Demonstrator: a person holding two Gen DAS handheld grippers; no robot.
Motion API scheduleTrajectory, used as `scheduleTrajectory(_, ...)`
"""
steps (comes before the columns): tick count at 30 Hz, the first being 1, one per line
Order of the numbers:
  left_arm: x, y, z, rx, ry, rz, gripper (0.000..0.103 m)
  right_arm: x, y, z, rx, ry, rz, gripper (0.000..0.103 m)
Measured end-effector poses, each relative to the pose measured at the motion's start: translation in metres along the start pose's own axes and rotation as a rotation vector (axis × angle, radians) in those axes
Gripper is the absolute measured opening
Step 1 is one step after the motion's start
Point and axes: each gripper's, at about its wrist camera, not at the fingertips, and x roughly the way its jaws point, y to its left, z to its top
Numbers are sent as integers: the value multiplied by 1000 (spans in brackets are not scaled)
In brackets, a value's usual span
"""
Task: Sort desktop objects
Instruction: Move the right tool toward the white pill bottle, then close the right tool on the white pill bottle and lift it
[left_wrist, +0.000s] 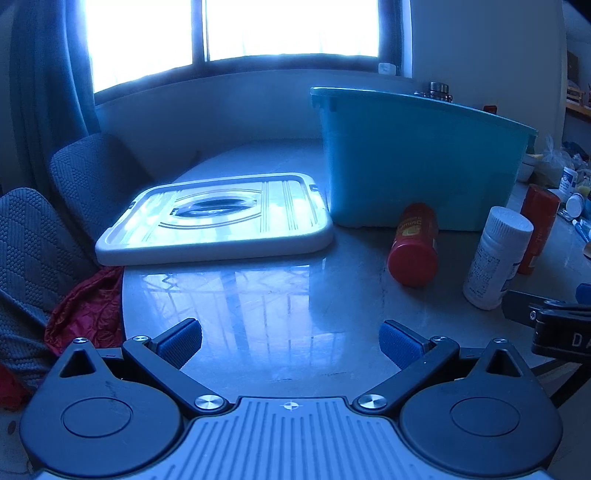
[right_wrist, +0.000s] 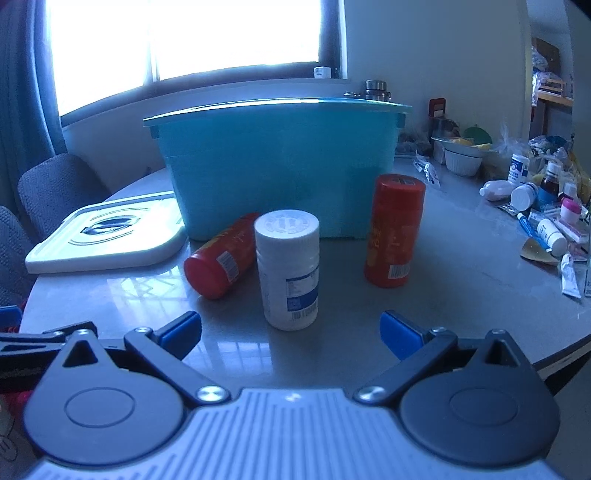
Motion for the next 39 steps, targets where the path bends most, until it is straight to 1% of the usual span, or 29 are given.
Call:
scheduleTrajectory(3, 2, -2, -5, 10, -22, 0, 103, 6, -3, -6, 18, -31, 3, 103)
scheduleTrajectory(8, 8, -5, -10, 26, -37, 5, 103, 18, -5, -11, 26, -69, 21, 103)
scheduleTrajectory(13, 13, -4, -9, 15, -46, 5, 103, 30, -7, -10, 34, -98, 19, 103)
scheduleTrajectory(17, 16, -4, -6, -2, -52, 8, 103, 41, -9, -6, 40, -106, 15, 103)
scheduleTrajectory(22, 17, -7, -5, 5, -62, 16, 103, 52, -8, 0, 27, -115, 16, 103)
scheduleTrajectory(31, 20, -5, -6, -10, -59, 29, 103, 70, -7, 3, 35, -102, 38, 103)
scheduleTrajectory(32, 20, -5, -5, -13, -57, 29, 103, 73, -7, 3, 41, -93, 50, 101)
scheduleTrajectory(33, 20, -5, -5, -13, -56, 31, 103, 76, -7, 4, 42, -79, 57, 92)
scheduleTrajectory(34, 20, -5, -4, -11, -57, 33, 103, 79, -6, 4, 31, -63, 58, 59)
scheduleTrajectory(35, 20, -6, -3, -6, -59, 36, 103, 82, -4, 4, 15, -50, 56, 49)
scheduleTrajectory(36, 19, -6, -2, -3, -61, 39, 103, 84, -3, 4, 1, -37, 54, 48)
scheduleTrajectory(39, 19, -5, 0, -5, -52, 40, 103, 82, -2, 5, -11, -24, 100, 48)
